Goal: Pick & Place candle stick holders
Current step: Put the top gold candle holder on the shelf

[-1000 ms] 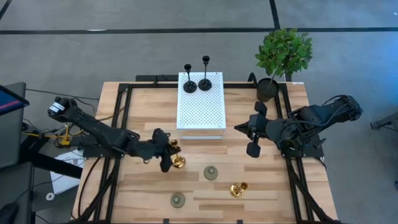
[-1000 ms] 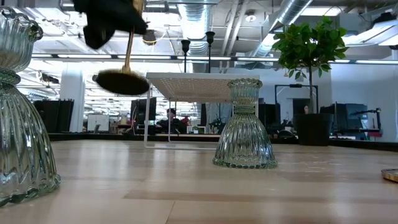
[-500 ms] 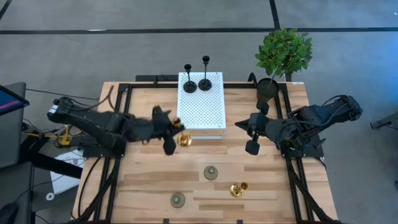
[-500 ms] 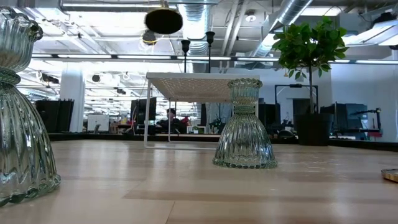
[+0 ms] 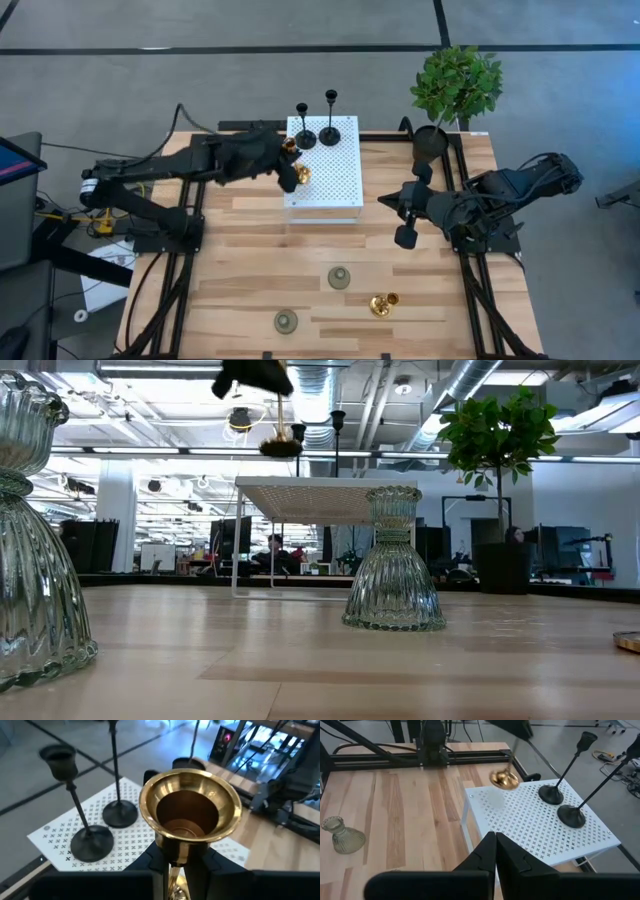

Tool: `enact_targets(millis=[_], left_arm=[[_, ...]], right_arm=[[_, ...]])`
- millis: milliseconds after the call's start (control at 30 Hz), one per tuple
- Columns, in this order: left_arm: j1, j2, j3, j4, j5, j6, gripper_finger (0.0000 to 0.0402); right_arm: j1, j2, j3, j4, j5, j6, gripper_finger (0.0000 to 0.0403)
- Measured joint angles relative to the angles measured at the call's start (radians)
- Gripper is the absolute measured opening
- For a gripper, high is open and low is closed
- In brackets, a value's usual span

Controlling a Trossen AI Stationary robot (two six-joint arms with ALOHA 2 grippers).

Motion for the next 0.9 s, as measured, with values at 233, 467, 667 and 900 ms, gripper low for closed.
enact_targets(millis=[233,467,667,900], left_arm=[[0.092,0.09,0.0,0.065,0.042,0.038,0.0034],[0.138,0.125,0.0,0.081,0.041,0.049,0.0034],[0.163,0.125,0.0,0.095,0.041,0.049,0.0034],[0.174,0.141,0.0,0.119,0.041,0.049,0.0034]], right_arm=[[0.0,0.0,0.0,0.0,0.0,0.0,0.0],[0.0,0.0,0.0,0.0,0.0,0.0,0.0],[0.0,0.0,0.0,0.0,0.0,0.0,0.0],[0.0,0.0,0.0,0.0,0.0,0.0,0.0]])
